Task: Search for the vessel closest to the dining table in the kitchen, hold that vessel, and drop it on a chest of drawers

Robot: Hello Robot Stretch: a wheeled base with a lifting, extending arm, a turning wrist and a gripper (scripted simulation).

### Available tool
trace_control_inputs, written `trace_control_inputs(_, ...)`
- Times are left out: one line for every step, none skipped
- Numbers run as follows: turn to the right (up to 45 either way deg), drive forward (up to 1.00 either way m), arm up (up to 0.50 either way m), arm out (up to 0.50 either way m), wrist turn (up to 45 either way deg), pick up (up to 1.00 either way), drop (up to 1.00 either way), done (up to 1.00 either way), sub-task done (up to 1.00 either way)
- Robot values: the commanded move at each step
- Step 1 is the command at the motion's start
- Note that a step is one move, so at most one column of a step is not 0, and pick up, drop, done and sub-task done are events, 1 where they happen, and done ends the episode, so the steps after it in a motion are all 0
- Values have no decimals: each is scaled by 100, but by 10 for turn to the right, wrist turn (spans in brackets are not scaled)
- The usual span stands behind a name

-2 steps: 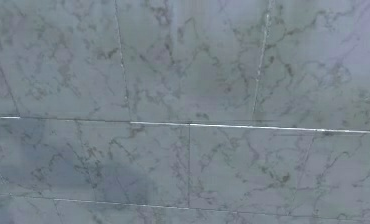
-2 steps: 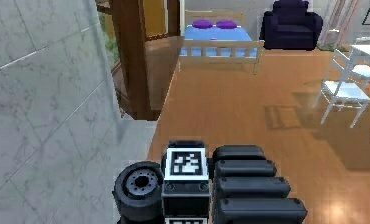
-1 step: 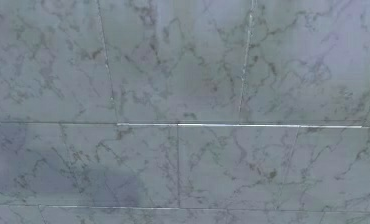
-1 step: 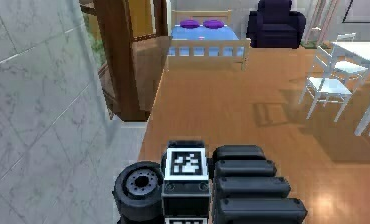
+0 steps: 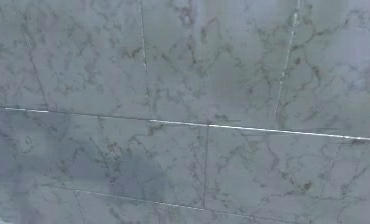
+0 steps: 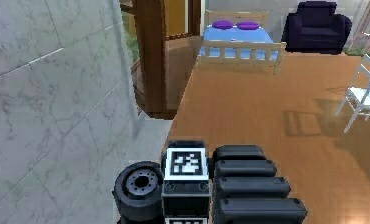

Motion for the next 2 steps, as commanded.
trace_control_inputs(-30,0,0,0,0,0,0,0,0)
trace_control_inputs(150,0,0,0,0,0,0,0,0)
